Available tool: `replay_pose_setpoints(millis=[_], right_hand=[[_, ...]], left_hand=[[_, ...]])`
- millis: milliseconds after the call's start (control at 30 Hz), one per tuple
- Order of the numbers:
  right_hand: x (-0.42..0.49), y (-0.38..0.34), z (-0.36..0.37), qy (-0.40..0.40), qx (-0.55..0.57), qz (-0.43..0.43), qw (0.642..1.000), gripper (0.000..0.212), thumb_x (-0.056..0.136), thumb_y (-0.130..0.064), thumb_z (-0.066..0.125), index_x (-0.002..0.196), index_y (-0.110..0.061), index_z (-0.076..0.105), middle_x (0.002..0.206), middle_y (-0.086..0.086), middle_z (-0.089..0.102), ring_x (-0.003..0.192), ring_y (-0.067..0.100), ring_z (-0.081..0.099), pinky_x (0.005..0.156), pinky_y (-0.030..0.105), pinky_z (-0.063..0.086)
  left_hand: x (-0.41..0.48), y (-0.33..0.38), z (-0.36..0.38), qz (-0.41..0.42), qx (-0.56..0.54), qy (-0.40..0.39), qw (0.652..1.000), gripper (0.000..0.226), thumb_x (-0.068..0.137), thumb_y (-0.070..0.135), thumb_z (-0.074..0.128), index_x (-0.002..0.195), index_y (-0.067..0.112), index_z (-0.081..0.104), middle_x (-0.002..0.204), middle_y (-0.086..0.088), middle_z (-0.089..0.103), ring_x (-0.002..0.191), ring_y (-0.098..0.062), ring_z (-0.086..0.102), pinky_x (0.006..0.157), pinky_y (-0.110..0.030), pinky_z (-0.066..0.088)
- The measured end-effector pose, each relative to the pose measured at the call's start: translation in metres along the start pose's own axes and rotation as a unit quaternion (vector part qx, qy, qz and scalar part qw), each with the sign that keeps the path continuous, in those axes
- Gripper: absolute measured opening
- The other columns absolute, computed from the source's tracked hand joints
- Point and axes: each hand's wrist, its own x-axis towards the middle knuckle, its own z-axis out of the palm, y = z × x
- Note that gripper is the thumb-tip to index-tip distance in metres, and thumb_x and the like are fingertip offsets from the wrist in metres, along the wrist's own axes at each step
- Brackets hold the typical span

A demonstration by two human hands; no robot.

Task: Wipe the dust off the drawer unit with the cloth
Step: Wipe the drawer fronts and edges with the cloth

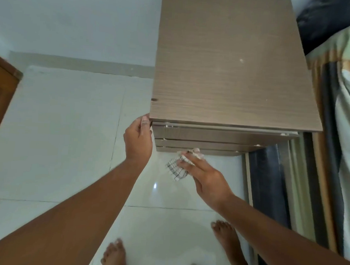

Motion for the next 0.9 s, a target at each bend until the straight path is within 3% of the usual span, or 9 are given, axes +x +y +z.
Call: replay_pose_setpoints(millis=[100,233,300,367,467,533,667,800,900], right_hand=[[0.000,-0.019,0.004,0.066,0.019,0.041,0.997,0.044,0.099,-0.006,0.052,0.138,-0.024,0.060,0.154,-0.004,0.047,0.139,0.022,0.050,0.104,0.032,0.052],[0.004,-0.040,0.001,0.149,0.029,0.103,0.983,0.043,0.102,-0.015,0.039,0.138,-0.018,0.061,0.153,0.000,0.049,0.144,0.024,0.044,0.114,0.022,0.039],[0.009,-0.040,0.000,0.174,0.037,0.116,0.977,0.042,0.101,-0.007,0.042,0.138,-0.014,0.061,0.152,0.005,0.050,0.145,0.025,0.043,0.119,0.018,0.032],[0.016,-0.036,0.001,0.194,0.045,0.117,0.973,0.044,0.100,0.003,0.046,0.139,-0.013,0.060,0.152,0.007,0.050,0.146,0.023,0.042,0.119,0.015,0.029],[0.022,-0.028,0.005,0.237,0.069,0.098,0.964,0.045,0.100,0.006,0.049,0.139,-0.014,0.060,0.153,0.005,0.048,0.145,0.018,0.042,0.115,0.011,0.033],[0.024,-0.017,0.009,0.274,0.080,0.067,0.956,0.044,0.099,0.008,0.050,0.138,-0.010,0.060,0.152,0.005,0.047,0.145,0.016,0.042,0.116,0.019,0.039],[0.029,0.006,0.027,0.370,0.099,-0.002,0.924,0.048,0.093,0.020,0.050,0.133,-0.005,0.059,0.148,0.007,0.047,0.145,0.015,0.043,0.116,0.054,0.041],[0.042,0.034,0.060,0.445,0.072,-0.056,0.891,0.050,0.091,0.024,0.048,0.134,-0.002,0.052,0.145,0.020,0.049,0.142,0.027,0.047,0.113,0.059,0.041],[0.049,0.050,0.079,0.495,0.042,-0.104,0.862,0.039,0.096,0.015,0.047,0.134,0.004,0.048,0.140,0.032,0.051,0.138,0.038,0.050,0.112,0.060,0.042]], left_hand=[[-0.002,-0.013,-0.007,0.031,0.043,-0.002,0.999,0.024,0.095,0.044,0.046,0.099,0.038,0.069,0.094,0.017,0.072,0.096,-0.011,0.069,0.091,-0.050,0.058],[-0.011,-0.019,-0.013,0.111,0.123,-0.041,0.985,0.021,0.101,0.023,0.051,0.115,0.016,0.066,0.086,0.018,0.067,0.077,-0.004,0.063,0.082,-0.039,0.058],[-0.012,-0.019,-0.015,0.130,0.145,-0.055,0.979,0.027,0.102,0.018,0.052,0.127,0.013,0.061,0.108,0.006,0.074,0.090,-0.008,0.070,0.085,-0.022,0.055],[-0.007,-0.026,-0.015,0.150,0.143,-0.066,0.976,0.033,0.102,0.016,0.054,0.134,0.012,0.056,0.128,-0.002,0.070,0.108,-0.011,0.070,0.091,-0.013,0.052],[0.001,-0.044,-0.015,0.207,0.122,-0.066,0.969,0.035,0.099,0.009,0.056,0.135,0.008,0.057,0.129,0.001,0.067,0.121,0.003,0.060,0.104,-0.025,0.051],[0.007,-0.059,-0.012,0.253,0.107,-0.051,0.960,0.035,0.099,0.006,0.056,0.134,0.004,0.058,0.129,-0.001,0.068,0.121,0.001,0.062,0.103,-0.030,0.053],[0.020,-0.087,0.002,0.345,0.062,-0.002,0.937,0.034,0.099,0.003,0.056,0.133,-0.002,0.057,0.125,-0.012,0.070,0.118,-0.014,0.067,0.098,-0.030,0.056],[0.034,-0.108,0.015,0.402,0.012,0.031,0.915,0.030,0.101,0.005,0.052,0.130,-0.002,0.057,0.113,-0.015,0.073,0.105,-0.023,0.072,0.089,-0.027,0.058],[0.042,-0.116,0.021,0.427,-0.023,0.023,0.904,0.027,0.103,0.012,0.048,0.129,0.004,0.054,0.117,-0.019,0.072,0.109,-0.029,0.070,0.089,-0.042,0.060]])
